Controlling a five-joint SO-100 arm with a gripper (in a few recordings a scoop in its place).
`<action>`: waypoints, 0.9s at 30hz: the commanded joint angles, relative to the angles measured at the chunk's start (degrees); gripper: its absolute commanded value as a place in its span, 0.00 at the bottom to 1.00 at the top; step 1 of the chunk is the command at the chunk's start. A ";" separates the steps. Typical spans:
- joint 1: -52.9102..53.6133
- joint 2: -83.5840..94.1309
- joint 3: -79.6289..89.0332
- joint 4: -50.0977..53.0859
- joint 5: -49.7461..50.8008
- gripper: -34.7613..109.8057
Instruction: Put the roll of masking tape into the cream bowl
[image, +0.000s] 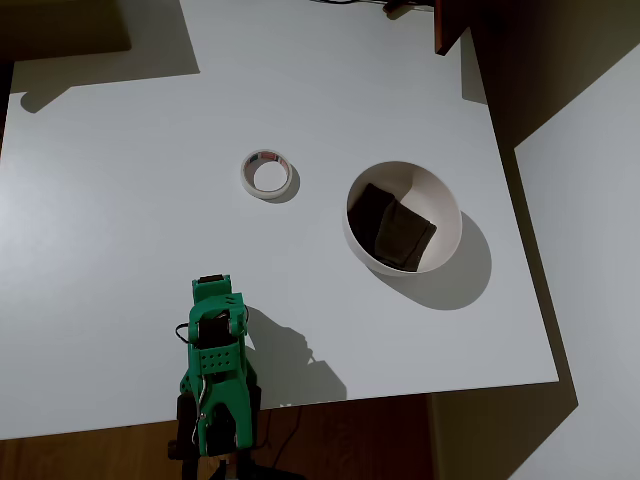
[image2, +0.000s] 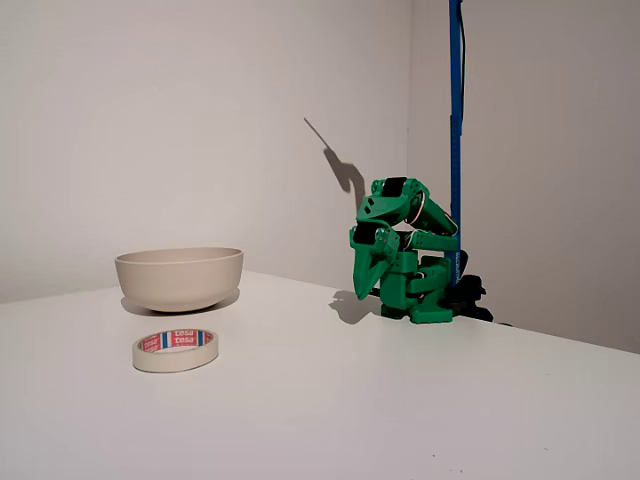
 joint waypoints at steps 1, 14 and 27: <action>-1.05 0.35 -0.70 0.70 1.14 0.18; -0.26 0.35 -0.70 0.79 1.85 0.18; 8.35 0.18 -3.69 -5.27 5.71 0.18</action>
